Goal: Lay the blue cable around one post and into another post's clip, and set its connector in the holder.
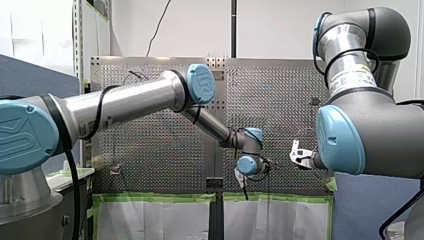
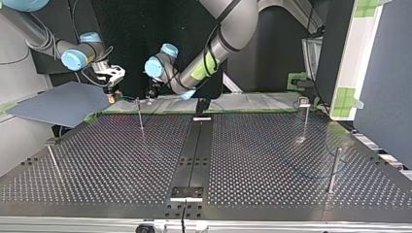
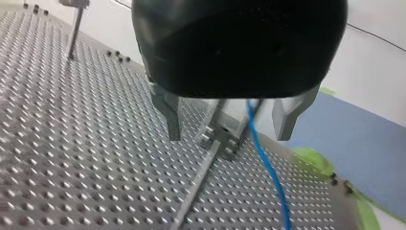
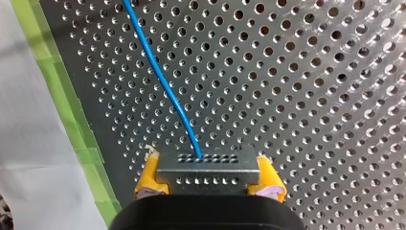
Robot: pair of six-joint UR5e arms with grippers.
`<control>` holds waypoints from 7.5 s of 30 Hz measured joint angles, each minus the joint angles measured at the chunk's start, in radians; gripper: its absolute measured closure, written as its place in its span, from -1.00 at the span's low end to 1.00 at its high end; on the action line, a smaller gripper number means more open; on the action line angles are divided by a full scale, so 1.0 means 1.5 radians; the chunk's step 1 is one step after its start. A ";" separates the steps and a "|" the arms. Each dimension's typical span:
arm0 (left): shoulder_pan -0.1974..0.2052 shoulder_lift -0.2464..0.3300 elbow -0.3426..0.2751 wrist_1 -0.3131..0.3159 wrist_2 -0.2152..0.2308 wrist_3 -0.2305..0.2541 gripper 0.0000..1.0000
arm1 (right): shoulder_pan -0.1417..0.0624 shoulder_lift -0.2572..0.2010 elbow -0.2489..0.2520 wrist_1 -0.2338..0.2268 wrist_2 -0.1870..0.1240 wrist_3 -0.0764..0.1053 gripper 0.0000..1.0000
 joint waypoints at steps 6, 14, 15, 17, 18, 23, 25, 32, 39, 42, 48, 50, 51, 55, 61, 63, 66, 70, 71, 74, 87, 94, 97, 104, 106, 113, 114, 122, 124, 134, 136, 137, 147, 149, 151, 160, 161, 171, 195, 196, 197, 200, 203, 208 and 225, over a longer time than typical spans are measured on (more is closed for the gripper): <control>-0.006 0.023 -0.015 0.010 0.003 0.006 -0.87 | 0.003 0.000 -0.003 0.008 -0.004 -0.004 1.00; -0.014 0.024 -0.012 0.008 -0.001 0.007 -0.87 | 0.003 0.000 -0.004 0.012 -0.007 -0.005 1.00; -0.014 0.024 -0.014 0.007 -0.002 0.008 -0.87 | 0.003 0.000 -0.004 0.012 -0.007 -0.005 1.00; -0.014 0.025 -0.020 0.003 -0.008 0.012 -0.87 | 0.003 0.000 -0.004 0.012 -0.007 -0.005 1.00; -0.014 0.025 -0.024 0.001 -0.011 0.015 -0.87 | 0.003 0.000 -0.004 0.012 -0.007 -0.005 1.00; -0.013 0.025 -0.040 -0.006 -0.028 0.029 -0.87 | 0.003 0.000 -0.004 0.012 -0.007 -0.005 1.00; -0.014 0.025 -0.044 -0.006 -0.030 0.031 -0.87 | 0.003 0.000 -0.003 0.012 -0.008 -0.005 1.00; -0.016 0.025 -0.049 -0.002 -0.030 0.031 -0.87 | 0.004 0.000 -0.003 0.012 -0.008 -0.005 1.00; -0.016 0.025 -0.056 0.002 -0.032 0.029 -0.87 | 0.005 0.000 -0.004 0.012 -0.008 -0.005 1.00; -0.016 0.025 -0.056 0.003 -0.032 0.029 -0.87 | 0.005 0.000 -0.004 0.012 -0.008 -0.005 1.00; -0.016 0.025 -0.056 0.002 -0.032 0.029 -0.87 | 0.006 0.000 -0.004 0.012 -0.010 -0.005 1.00; -0.016 0.025 -0.056 0.001 -0.032 0.029 -0.87 | 0.006 0.000 -0.004 0.012 -0.011 -0.005 1.00; -0.016 0.025 -0.055 0.001 -0.032 0.029 -0.87 | 0.006 0.000 -0.004 0.013 -0.011 -0.005 1.00; -0.016 0.025 -0.055 0.001 -0.032 0.029 -0.87 | 0.006 0.000 -0.004 0.013 -0.012 -0.005 1.00; -0.015 0.025 -0.058 0.000 -0.032 0.029 -0.87 | 0.007 0.000 -0.003 0.013 -0.013 -0.005 1.00; -0.015 0.025 -0.060 0.000 -0.033 0.030 -0.87 | 0.007 0.000 -0.003 0.013 -0.013 -0.005 1.00; -0.015 0.033 -0.069 -0.001 -0.038 0.039 -0.87 | 0.007 0.000 -0.004 0.013 -0.013 -0.005 1.00; -0.022 0.057 -0.095 0.006 -0.060 0.064 -0.87 | 0.006 0.000 -0.004 0.013 -0.013 -0.005 1.00; -0.024 0.064 -0.101 0.009 -0.063 0.069 -0.87 | 0.006 0.000 -0.004 0.013 -0.013 -0.005 1.00; -0.028 0.082 -0.120 0.023 -0.073 0.077 -0.87 | 0.005 0.000 -0.004 0.013 -0.013 -0.005 1.00; -0.039 0.166 -0.203 0.105 -0.122 0.095 -0.87 | 0.002 0.000 -0.004 0.014 -0.013 -0.005 1.00; -0.026 0.212 -0.249 0.149 -0.125 0.090 -0.87 | 0.003 0.000 -0.004 0.013 -0.013 -0.005 1.00; -0.019 0.231 -0.269 0.161 -0.130 0.087 -0.87 | 0.003 0.000 -0.004 0.013 -0.013 -0.005 1.00; -0.004 0.272 -0.310 0.189 -0.129 0.087 -0.87 | 0.006 0.000 -0.006 0.014 -0.013 -0.005 1.00; -0.001 0.285 -0.323 0.193 -0.129 0.088 -0.87 | 0.006 0.000 -0.008 0.017 -0.013 -0.005 1.00; 0.004 0.330 -0.368 0.201 -0.126 0.092 -0.87 | 0.007 0.000 -0.008 0.020 -0.013 -0.005 1.00; 0.005 0.336 -0.374 0.202 -0.126 0.093 -0.87 | 0.007 0.000 -0.008 0.020 -0.013 -0.005 1.00; 0.009 0.394 -0.431 0.205 -0.124 0.094 -0.87 | 0.007 0.000 -0.008 0.020 -0.013 -0.005 1.00; 0.009 0.409 -0.447 0.206 -0.124 0.094 -0.87 | 0.007 0.000 -0.008 0.020 -0.013 -0.005 1.00; 0.021 0.474 -0.512 0.233 -0.123 0.094 -0.87 | 0.009 0.000 -0.008 0.021 -0.013 -0.006 1.00; 0.024 0.487 -0.525 0.237 -0.123 0.095 -0.87 | 0.009 0.000 -0.008 0.021 -0.013 -0.006 1.00; 0.024 0.493 -0.530 0.238 -0.123 0.095 -0.87 | 0.010 0.000 -0.008 0.021 -0.013 -0.006 1.00; 0.028 0.560 -0.598 0.223 -0.123 0.098 -0.87 | 0.010 0.000 -0.009 0.022 -0.013 -0.008 1.00; 0.029 0.575 -0.612 0.216 -0.123 0.098 -0.87 | 0.010 0.000 -0.008 0.022 -0.013 -0.008 1.00; 0.029 0.588 -0.626 0.213 -0.123 0.098 -0.87 | 0.010 0.000 -0.009 0.022 -0.013 -0.008 1.00; 0.035 0.651 -0.688 0.229 -0.124 0.090 -0.87 | 0.011 0.000 -0.009 0.022 -0.013 -0.008 1.00; 0.035 0.657 -0.695 0.230 -0.124 0.090 -0.87 | 0.011 0.000 -0.009 0.022 -0.013 -0.008 1.00; 0.036 0.722 -0.760 0.232 -0.123 0.089 -0.87 | 0.011 0.000 -0.009 0.022 -0.013 -0.008 1.00; 0.046 0.789 -0.916 0.321 -0.081 0.080 -0.87 | 0.014 0.000 -0.009 0.023 -0.013 -0.010 1.00; 0.048 0.789 -0.924 0.329 -0.080 0.081 -0.87 | 0.014 0.000 -0.010 0.023 -0.013 -0.010 1.00; 0.048 0.789 -0.930 0.334 -0.079 0.081 -0.87 | 0.014 0.000 -0.010 0.024 -0.013 -0.010 1.00; 0.049 0.789 -0.950 0.354 -0.079 0.082 -0.87 | 0.014 0.000 -0.011 0.026 -0.013 -0.010 1.00; 0.052 0.789 -0.967 0.371 -0.079 0.083 -0.87 | 0.015 0.000 -0.012 0.027 -0.013 -0.010 1.00; 0.057 0.788 -0.996 0.382 -0.079 0.087 -0.87 | 0.015 0.000 -0.016 0.030 -0.013 -0.011 1.00; 0.068 0.788 -1.093 0.383 -0.078 0.089 -0.87 | 0.017 -0.010 -0.065 0.120 -0.003 -0.077 1.00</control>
